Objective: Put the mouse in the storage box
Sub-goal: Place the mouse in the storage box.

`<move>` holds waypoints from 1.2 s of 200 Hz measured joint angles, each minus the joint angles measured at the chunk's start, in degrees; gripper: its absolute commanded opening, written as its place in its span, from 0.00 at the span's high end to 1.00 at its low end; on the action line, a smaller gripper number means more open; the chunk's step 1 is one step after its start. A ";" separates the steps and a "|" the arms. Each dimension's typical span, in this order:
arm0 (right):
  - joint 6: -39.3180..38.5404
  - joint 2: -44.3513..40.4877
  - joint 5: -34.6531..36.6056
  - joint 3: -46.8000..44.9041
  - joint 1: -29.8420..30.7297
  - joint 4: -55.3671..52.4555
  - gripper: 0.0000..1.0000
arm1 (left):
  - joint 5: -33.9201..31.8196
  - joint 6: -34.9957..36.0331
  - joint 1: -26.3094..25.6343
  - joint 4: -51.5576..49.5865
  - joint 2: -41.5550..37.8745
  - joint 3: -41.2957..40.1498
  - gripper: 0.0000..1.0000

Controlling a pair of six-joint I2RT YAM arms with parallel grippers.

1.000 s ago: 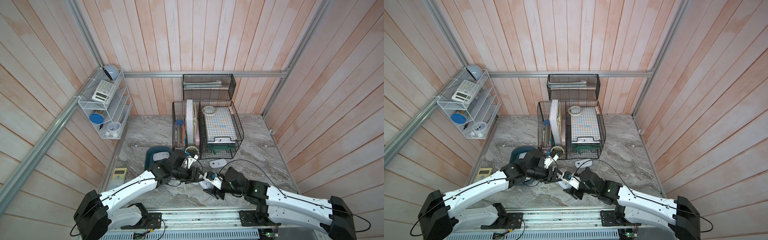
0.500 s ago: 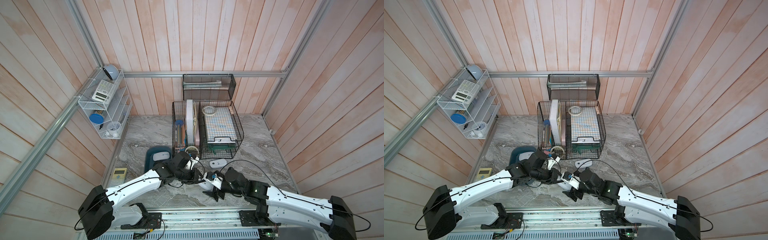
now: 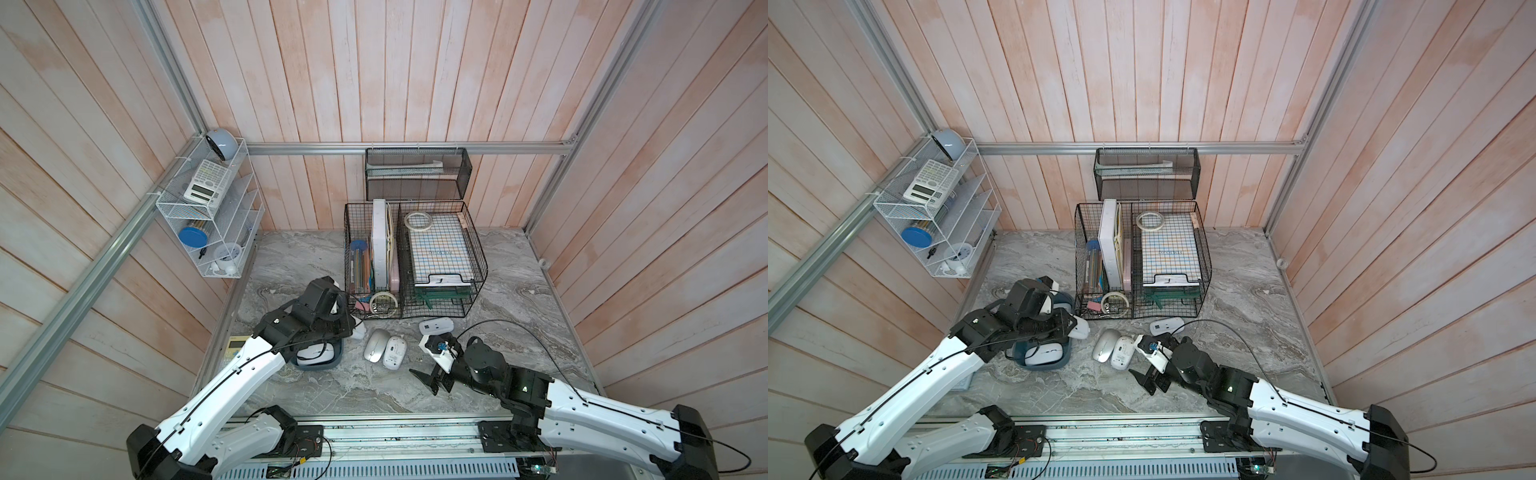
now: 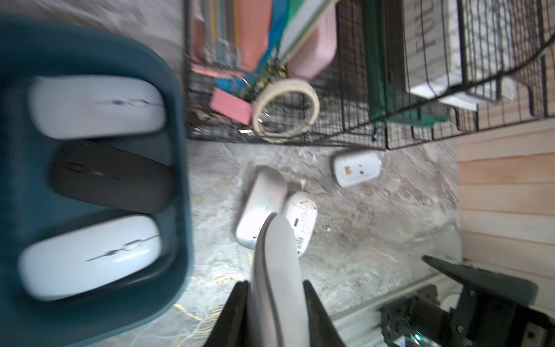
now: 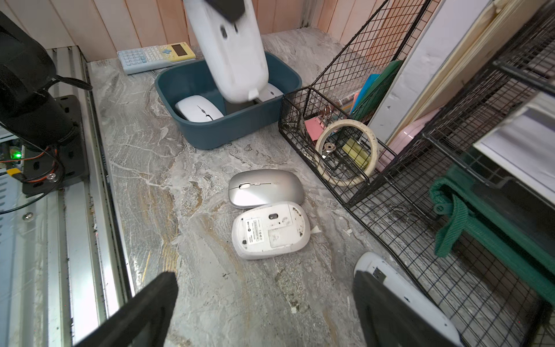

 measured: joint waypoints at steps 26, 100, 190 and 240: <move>0.22 -0.20 1.49 -0.02 0.00 0.15 0.03 | -14.93 2.58 0.48 -8.98 4.90 8.28 0.90; 1.07 -0.20 2.45 -0.20 0.00 0.50 0.03 | -32.59 6.97 6.47 -14.36 27.54 14.84 0.90; 1.27 -0.33 2.89 -0.28 0.00 0.52 0.02 | -35.01 8.37 9.62 -9.92 42.62 15.63 0.87; 1.75 -0.20 4.35 -0.28 0.00 0.55 0.03 | -34.29 8.85 11.58 -7.06 43.82 12.76 0.57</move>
